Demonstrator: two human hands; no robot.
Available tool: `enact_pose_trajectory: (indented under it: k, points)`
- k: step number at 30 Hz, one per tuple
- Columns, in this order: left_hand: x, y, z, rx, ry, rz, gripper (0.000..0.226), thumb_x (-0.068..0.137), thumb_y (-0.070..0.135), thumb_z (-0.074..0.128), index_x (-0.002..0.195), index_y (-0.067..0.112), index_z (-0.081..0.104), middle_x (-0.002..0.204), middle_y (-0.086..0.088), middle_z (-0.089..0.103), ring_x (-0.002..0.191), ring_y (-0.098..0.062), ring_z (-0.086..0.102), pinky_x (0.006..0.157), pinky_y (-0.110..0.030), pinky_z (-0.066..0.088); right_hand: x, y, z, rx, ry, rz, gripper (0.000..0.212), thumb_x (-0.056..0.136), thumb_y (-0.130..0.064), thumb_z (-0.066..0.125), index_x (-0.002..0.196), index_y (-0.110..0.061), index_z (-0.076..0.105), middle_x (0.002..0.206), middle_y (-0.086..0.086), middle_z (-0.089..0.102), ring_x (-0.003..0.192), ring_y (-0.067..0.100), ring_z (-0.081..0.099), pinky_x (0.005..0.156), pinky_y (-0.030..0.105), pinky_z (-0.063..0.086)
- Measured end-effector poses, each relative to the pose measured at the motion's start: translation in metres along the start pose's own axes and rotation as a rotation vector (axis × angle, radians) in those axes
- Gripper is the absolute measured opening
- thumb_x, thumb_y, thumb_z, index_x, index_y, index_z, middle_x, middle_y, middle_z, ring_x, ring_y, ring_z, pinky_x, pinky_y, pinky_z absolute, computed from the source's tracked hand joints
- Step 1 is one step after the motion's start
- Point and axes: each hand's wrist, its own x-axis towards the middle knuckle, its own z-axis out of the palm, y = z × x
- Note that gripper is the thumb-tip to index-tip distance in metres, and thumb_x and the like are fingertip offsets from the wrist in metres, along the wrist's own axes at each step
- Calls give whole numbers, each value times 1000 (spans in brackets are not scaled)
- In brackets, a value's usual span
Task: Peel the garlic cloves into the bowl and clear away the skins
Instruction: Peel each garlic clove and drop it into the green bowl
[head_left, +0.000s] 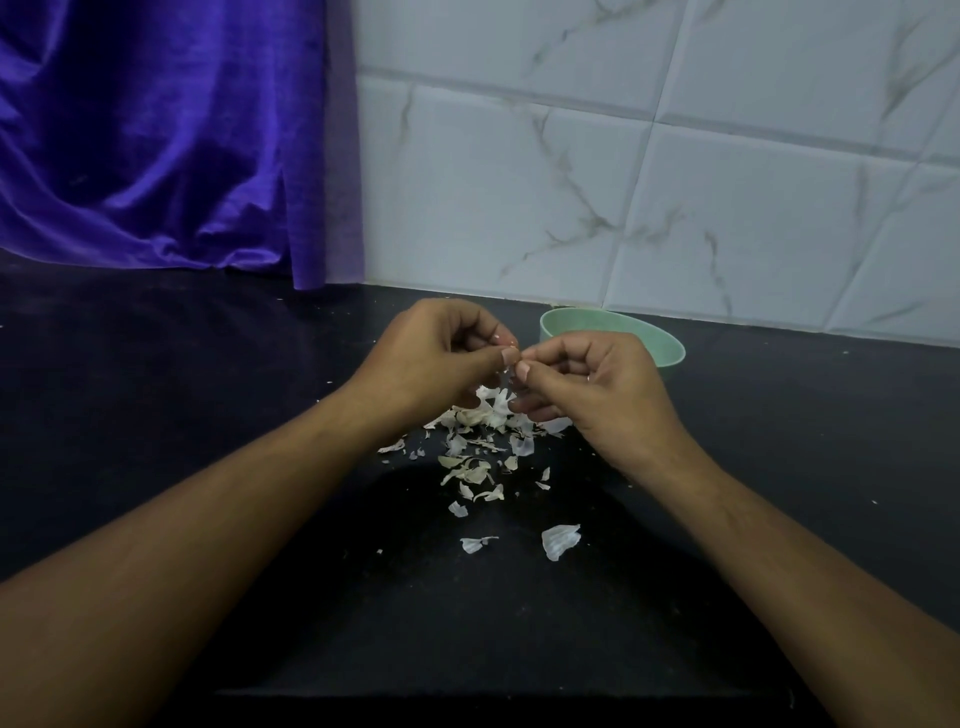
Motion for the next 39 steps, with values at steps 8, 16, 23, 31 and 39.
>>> enact_pose_trajectory:
  k: [8, 16, 23, 31, 39]
  points:
    - [-1, -2, 1, -97, -58, -111, 5, 92, 16, 78, 89, 13, 76, 80, -9, 78, 70, -15, 72, 72, -39, 60, -2, -1, 2, -97, 0, -28, 3, 93, -7, 75, 91, -8, 77, 76, 11, 77, 69, 24, 78, 71, 54, 64]
    - [-3, 1, 4, -163, -70, -166, 5, 94, 12, 75, 90, 10, 74, 85, -16, 78, 82, -25, 74, 75, -43, 62, -2, 0, 2, -177, 28, -71, 6, 90, -11, 77, 85, -14, 75, 72, 9, 74, 66, 24, 76, 68, 54, 63]
    - [-3, 7, 0, -226, -50, -198, 4, 96, 11, 72, 97, 7, 72, 82, -8, 77, 82, -17, 76, 69, -34, 62, -2, -2, 5, -197, 14, -73, 14, 86, -1, 69, 80, -14, 72, 68, 4, 71, 62, 21, 75, 63, 47, 61]
    - [-2, 9, -1, -280, -4, -224, 3, 98, 6, 69, 100, 7, 69, 92, -13, 76, 81, -18, 74, 65, -34, 61, 0, -2, 0, -159, 6, 13, 18, 101, -13, 60, 88, -16, 72, 76, 3, 72, 63, 23, 75, 60, 37, 58]
    - [-3, 9, -2, -242, -12, -197, 7, 97, 7, 70, 103, 6, 72, 98, -18, 77, 81, -18, 75, 70, -38, 61, -1, -1, 1, -153, 12, 16, 15, 87, -9, 81, 93, -19, 72, 86, 3, 75, 65, 26, 76, 67, 48, 62]
